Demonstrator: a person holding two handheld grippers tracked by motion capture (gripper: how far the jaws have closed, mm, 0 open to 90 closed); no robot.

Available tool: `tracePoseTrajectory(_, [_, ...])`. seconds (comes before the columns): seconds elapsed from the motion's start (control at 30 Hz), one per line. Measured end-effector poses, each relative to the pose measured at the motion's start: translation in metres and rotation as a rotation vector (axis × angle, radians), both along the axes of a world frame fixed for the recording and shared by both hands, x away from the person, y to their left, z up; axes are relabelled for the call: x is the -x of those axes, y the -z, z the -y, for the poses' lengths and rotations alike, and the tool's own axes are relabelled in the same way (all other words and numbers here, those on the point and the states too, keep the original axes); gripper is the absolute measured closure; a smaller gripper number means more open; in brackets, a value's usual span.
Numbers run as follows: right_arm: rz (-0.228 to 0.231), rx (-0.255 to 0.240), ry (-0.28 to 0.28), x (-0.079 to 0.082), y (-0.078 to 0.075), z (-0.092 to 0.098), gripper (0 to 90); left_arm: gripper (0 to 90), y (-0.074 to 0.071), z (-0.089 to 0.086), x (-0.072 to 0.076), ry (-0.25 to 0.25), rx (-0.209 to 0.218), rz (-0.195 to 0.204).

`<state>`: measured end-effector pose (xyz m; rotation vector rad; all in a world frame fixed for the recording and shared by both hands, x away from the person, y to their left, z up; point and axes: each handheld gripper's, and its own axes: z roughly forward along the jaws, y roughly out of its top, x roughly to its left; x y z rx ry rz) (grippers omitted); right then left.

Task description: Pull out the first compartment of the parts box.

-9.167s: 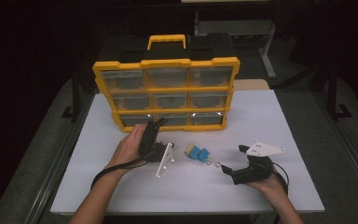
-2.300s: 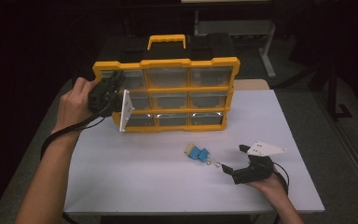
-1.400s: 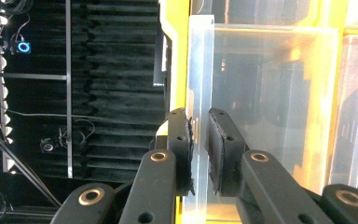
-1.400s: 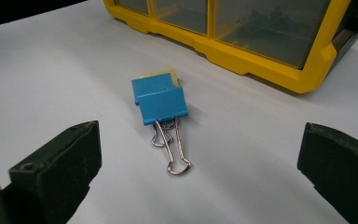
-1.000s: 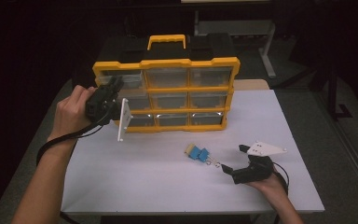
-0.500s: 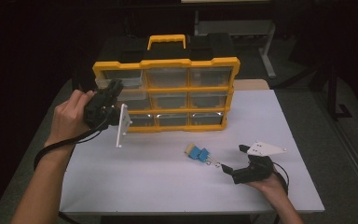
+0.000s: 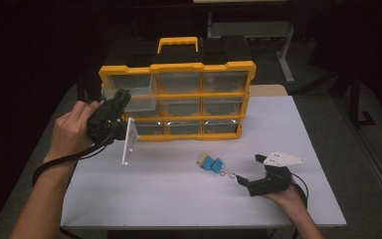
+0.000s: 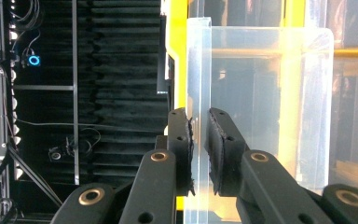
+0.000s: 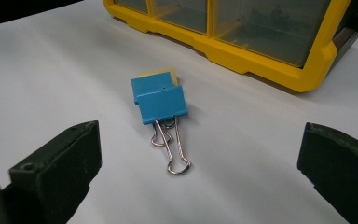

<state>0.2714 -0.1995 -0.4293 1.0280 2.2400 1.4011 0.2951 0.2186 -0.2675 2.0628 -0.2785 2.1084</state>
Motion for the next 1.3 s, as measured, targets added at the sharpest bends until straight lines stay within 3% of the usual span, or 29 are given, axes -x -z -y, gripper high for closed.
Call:
tracePoseTrajectory(0.6, [0.001,0.000,0.000,0.000,0.000,0.000,0.0,79.7,0.001,-0.003,0.019,0.030,-0.014,0.006])
tracePoseTrajectory(1.3, [-0.003,-0.002,0.009,0.000,0.000,0.000,0.0,79.1,0.005,-0.008,0.025,0.049,-0.006,0.005])
